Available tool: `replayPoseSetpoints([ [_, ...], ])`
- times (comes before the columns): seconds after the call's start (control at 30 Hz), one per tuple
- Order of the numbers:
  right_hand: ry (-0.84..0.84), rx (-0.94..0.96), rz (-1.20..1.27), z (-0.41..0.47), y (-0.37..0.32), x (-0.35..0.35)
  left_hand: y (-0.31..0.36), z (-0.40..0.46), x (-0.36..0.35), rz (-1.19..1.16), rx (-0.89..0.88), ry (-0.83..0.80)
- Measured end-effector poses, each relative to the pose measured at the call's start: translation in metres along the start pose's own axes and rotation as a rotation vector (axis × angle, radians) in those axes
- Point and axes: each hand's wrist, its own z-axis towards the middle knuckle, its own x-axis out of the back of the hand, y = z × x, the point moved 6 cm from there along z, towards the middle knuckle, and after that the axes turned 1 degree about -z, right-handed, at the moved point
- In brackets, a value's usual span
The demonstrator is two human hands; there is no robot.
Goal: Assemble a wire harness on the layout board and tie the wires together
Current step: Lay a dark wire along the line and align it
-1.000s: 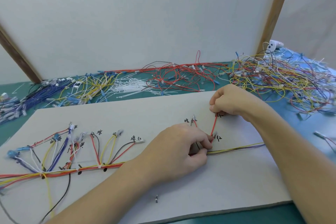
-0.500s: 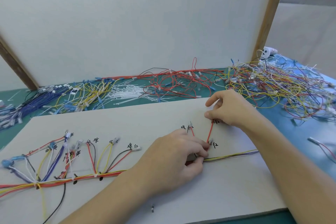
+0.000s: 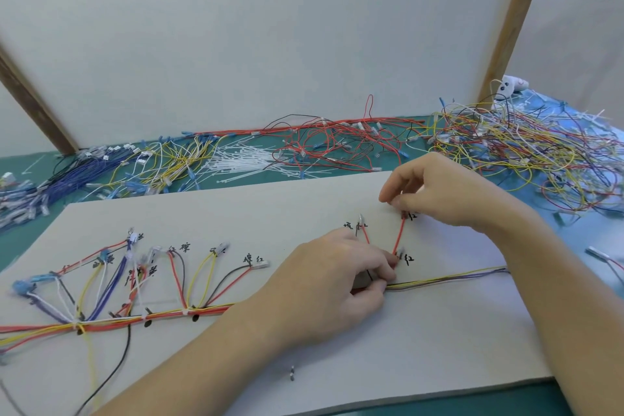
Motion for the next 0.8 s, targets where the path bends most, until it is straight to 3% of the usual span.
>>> replayPoseSetpoints([
  [0.23, -0.008, -0.101, 0.044, 0.003, 0.016, 0.003, 0.001, -0.001, -0.001, 0.013, -0.001, 0.033],
  [0.4, -0.074, -0.124, -0.065, 0.001, 0.018, 0.007, 0.000, 0.001, 0.004, -0.018, -0.009, 0.064],
  [0.8, -0.137, -0.132, -0.132, -0.007, 0.009, 0.005, -0.001, 0.002, 0.001, 0.012, 0.019, 0.011],
])
